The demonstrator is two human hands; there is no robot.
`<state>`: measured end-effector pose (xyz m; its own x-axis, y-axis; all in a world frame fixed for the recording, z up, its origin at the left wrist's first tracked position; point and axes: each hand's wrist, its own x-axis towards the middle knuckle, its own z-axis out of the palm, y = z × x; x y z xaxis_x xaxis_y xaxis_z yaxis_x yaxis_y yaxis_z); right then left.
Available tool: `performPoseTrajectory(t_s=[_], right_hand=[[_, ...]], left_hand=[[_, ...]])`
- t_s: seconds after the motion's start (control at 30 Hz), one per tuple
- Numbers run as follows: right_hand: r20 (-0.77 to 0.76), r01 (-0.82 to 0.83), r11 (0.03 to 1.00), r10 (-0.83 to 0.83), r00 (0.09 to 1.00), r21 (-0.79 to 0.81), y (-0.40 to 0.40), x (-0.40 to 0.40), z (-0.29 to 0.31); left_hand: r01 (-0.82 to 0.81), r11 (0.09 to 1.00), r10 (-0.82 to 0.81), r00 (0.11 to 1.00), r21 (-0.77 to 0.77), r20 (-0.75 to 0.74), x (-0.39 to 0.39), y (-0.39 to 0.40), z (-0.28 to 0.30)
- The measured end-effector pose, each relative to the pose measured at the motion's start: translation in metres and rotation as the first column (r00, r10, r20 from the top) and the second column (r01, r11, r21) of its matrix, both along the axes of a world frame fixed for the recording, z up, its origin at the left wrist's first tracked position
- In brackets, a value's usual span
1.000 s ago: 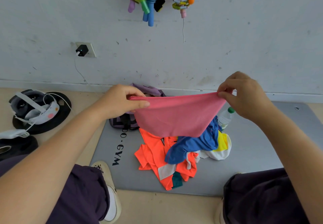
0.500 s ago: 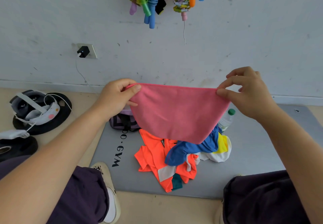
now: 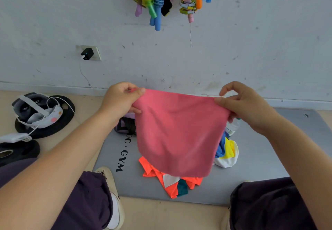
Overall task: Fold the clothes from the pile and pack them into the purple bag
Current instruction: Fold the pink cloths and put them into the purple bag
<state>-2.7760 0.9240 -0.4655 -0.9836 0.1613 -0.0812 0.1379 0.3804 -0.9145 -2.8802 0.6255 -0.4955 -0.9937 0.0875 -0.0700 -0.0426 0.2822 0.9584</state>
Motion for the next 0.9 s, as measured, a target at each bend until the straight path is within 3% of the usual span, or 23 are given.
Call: performPoseTrajectory(t_s=[0.1, 0.23, 0.3, 0.43, 0.53, 0.67, 0.9], right_hand=[[0.072, -0.208, 0.97, 0.218, 0.973, -0.13, -0.016, 0.006, 0.0], [0.141, -0.459, 0.867, 0.488, 0.861, -0.195, -0.037, 0.011, 0.003], [0.138, -0.504, 0.84, 0.533, 0.835, -0.199, -0.046, 0.013, 0.003], [0.031, -0.39, 0.918, 0.393, 0.919, -0.071, -0.061, 0.015, 0.004], [-0.088, -0.276, 0.96, 0.279, 0.956, 0.041, -0.066, 0.015, 0.006], [-0.222, -0.179, 0.939, 0.249, 0.943, 0.294, -0.07, 0.015, 0.005], [-0.344, -0.048, 0.904, 0.211, 0.915, 0.426, -0.066, 0.014, 0.002]], left_hand=[[0.098, 0.992, -0.107, 0.986, 0.077, 0.125, 0.01, 0.013, 0.0], [0.247, 0.944, -0.283, 0.947, 0.22, 0.15, 0.03, 0.032, 0.001], [0.322, 0.908, -0.371, 0.915, 0.267, 0.159, 0.038, 0.038, 0.002], [0.412, 0.867, -0.463, 0.874, 0.28, 0.147, 0.051, 0.046, 0.008], [0.39, 0.878, -0.44, 0.886, 0.278, 0.146, 0.054, 0.049, 0.011], [0.338, 0.871, -0.422, 0.886, 0.357, 0.19, 0.055, 0.048, 0.013], [0.433, 0.788, -0.551, 0.813, 0.438, 0.188, 0.059, 0.049, 0.018]])
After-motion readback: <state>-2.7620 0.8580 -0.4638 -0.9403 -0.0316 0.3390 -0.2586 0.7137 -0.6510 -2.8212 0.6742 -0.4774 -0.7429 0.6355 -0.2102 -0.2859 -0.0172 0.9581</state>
